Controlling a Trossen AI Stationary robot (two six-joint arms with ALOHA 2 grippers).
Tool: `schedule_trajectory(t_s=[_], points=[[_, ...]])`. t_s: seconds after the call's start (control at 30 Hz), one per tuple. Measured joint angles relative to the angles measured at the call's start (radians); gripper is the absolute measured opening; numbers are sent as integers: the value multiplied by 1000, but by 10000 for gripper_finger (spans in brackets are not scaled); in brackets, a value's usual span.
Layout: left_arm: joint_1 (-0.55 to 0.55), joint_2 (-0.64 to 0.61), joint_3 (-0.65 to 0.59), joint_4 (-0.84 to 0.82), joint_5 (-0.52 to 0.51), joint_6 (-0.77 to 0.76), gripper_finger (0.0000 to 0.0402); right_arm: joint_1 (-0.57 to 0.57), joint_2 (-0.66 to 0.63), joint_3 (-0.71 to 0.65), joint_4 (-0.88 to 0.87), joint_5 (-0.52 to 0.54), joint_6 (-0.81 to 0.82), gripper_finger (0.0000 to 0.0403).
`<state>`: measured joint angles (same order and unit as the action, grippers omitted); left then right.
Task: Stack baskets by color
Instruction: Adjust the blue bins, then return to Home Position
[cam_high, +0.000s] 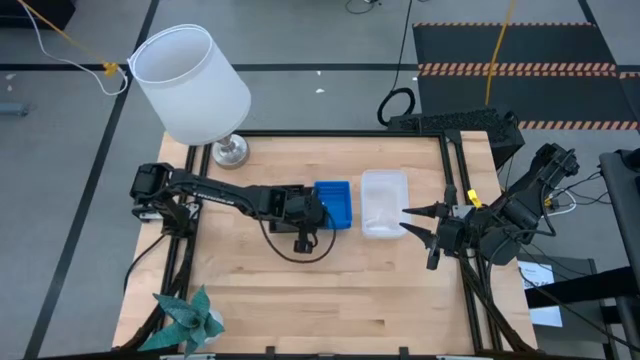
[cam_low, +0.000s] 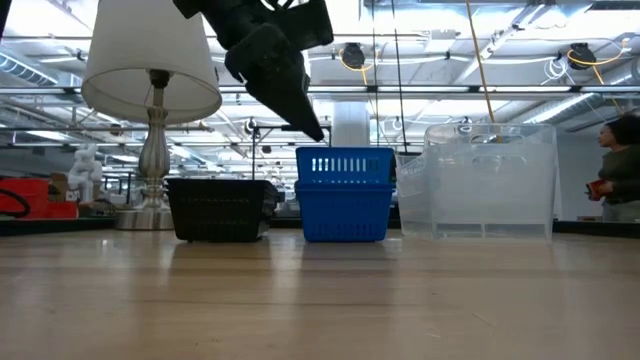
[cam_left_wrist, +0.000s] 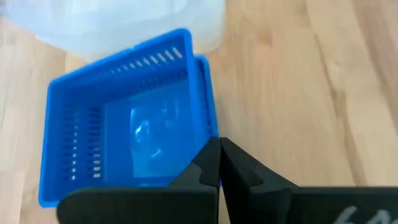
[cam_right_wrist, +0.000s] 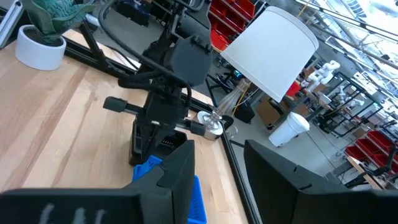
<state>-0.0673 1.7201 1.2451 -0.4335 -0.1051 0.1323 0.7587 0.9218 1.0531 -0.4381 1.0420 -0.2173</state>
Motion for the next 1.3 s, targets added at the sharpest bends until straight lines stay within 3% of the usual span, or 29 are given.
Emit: schedule_trajectory(t_s=[0.63, 0.9, 1.0, 1.17, 1.3], points=[[18, 28, 7, -49, 0, -26, 14, 0, 0, 0, -1, 0, 11, 132], [-50, -136, -32, -21, -86, -70, 7, 0, 0, 0, -49, -29, 195, 126], [-93, -215, -108, 60, -127, -76, 3, 0, 0, 0, -39, -93, 223, 96], [-167, -384, -277, 238, -198, -94, 6, 20, -6, -50, -6, -159, 266, 12], [-215, -515, -378, 321, -263, -98, 3, 59, -37, -159, 69, -158, 276, 8]])
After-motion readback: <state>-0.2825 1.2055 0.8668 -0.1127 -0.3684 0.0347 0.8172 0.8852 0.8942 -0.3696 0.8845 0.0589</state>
